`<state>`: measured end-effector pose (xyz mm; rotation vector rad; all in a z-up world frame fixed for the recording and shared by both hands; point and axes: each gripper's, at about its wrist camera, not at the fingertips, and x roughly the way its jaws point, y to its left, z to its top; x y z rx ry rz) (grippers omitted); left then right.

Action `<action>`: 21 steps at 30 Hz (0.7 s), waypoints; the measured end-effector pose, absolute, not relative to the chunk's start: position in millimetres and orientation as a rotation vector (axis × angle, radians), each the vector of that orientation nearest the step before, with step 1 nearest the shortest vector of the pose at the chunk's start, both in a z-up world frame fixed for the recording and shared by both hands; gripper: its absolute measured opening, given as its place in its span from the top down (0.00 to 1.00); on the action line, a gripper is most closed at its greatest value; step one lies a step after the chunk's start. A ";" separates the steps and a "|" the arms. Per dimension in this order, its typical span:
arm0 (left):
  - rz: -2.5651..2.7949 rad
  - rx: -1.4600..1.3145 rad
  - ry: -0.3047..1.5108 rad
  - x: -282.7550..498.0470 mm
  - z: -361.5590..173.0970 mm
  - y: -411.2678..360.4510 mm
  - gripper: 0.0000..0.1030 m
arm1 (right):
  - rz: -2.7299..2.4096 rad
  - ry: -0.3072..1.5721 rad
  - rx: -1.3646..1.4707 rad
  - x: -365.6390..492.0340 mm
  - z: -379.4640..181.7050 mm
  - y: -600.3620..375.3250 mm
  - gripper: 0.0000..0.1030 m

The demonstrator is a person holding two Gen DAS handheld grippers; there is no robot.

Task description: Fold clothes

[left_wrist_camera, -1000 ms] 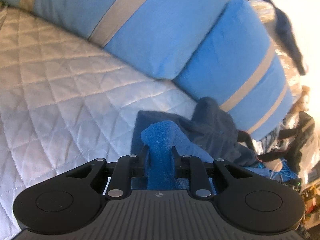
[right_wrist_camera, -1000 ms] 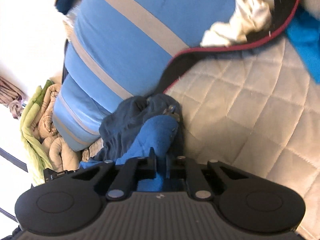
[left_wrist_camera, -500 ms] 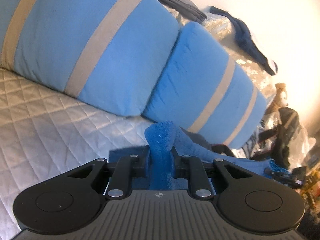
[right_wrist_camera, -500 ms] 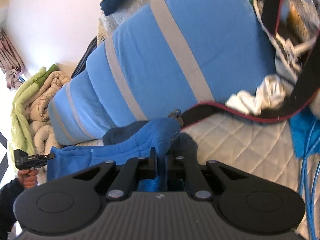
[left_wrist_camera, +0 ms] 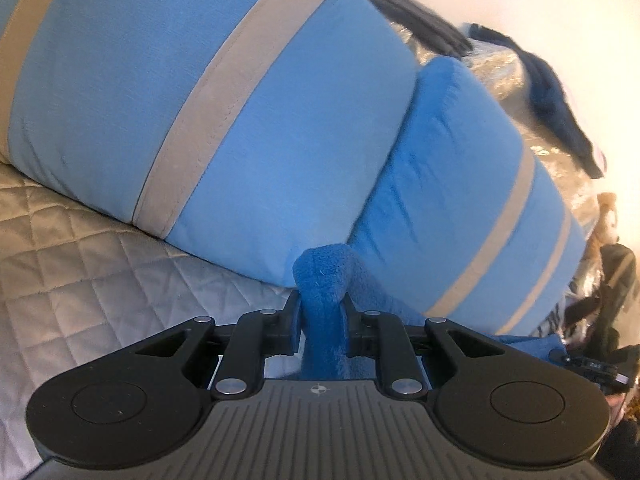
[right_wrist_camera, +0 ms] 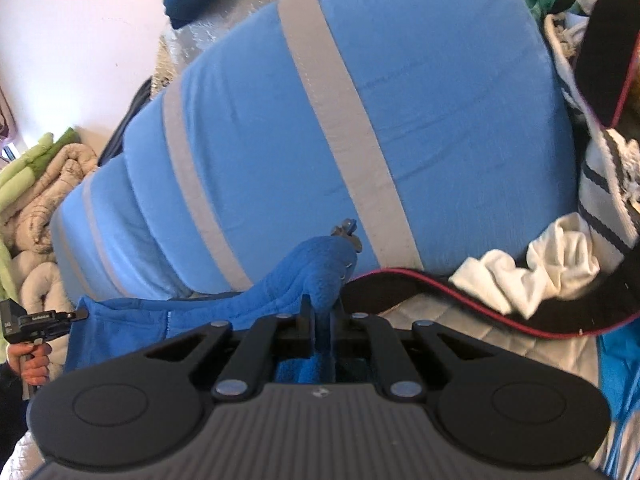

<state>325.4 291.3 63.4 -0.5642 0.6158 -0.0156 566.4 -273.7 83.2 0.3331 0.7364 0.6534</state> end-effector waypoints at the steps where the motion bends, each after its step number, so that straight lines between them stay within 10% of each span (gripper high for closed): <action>1: -0.012 -0.568 0.617 329.5 60.9 292.1 0.84 | 0.650 0.738 0.332 570.9 81.2 -271.6 0.93; 21: 0.108 -0.579 0.779 373.2 -9.3 301.9 0.83 | 0.575 0.831 0.311 619.1 31.0 -245.3 0.93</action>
